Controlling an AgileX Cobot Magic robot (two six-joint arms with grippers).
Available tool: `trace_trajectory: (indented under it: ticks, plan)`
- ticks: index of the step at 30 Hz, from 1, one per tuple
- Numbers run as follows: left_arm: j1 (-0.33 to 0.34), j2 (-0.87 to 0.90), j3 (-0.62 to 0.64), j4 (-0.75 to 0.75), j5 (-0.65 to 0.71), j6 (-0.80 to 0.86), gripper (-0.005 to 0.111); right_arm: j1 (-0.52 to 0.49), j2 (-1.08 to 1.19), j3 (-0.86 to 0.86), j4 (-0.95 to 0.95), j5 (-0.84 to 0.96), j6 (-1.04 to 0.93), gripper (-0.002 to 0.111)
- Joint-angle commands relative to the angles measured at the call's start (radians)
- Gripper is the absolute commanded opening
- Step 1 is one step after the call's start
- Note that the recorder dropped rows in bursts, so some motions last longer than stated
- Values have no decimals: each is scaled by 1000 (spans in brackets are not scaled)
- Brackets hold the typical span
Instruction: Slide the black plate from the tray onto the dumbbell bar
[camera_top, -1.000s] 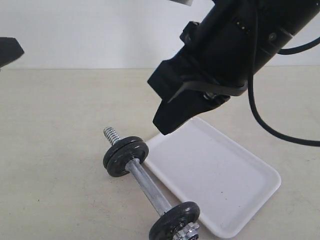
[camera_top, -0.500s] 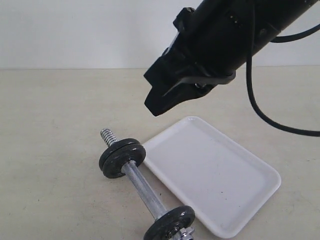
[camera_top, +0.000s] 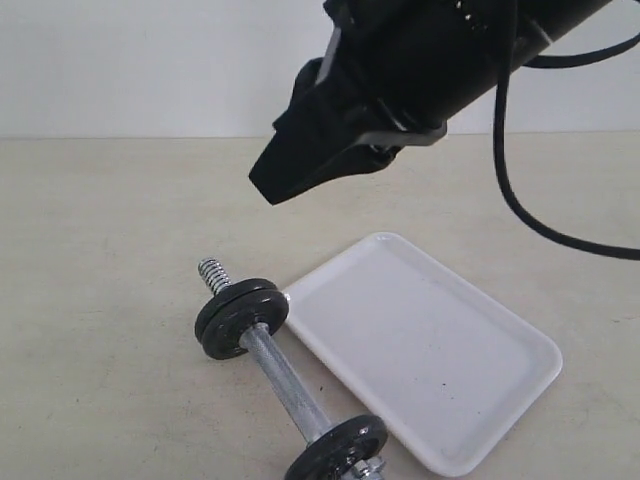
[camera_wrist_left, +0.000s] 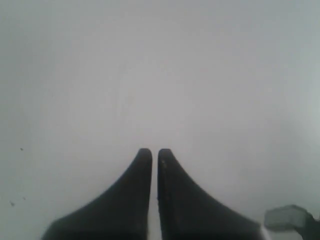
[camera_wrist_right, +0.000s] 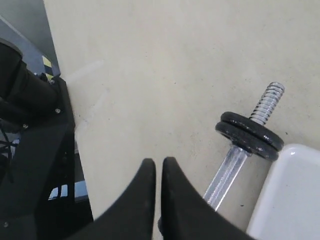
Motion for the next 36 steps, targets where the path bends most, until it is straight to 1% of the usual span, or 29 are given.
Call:
trace_trajectory:
  ticks: [1,5,8,10,15,18,22,29,36]
  plan:
    - [-3,-22,114,-96,53,-5,4,-3,-69,-3,16,-20,-37,0]
    - [-3,-22,213,-115,53,-8,4,-3,-146,-3,8,-22,-38,0]
    - [-3,-22,268,-142,53,-74,4,-3,-217,-3,1,-22,-41,0]
    - [-3,-22,299,-167,29,-144,4,-3,-275,-3,-2,-22,-60,0]
    - [-3,-22,378,-170,-64,-149,4,-3,-437,-3,-2,-55,-71,0]
    - [-3,-22,414,-171,-87,-149,4,-3,-521,-3,-13,-78,-71,0]
    - [-3,-22,452,-171,-85,-150,4,-3,-600,-3,-53,-69,-49,0]
    - [-3,-22,518,-227,-115,-150,4,-3,-672,-3,-57,-14,-33,0]
    - [-3,-22,530,-227,-112,-150,4,-3,-752,-3,-52,-10,-5,0]
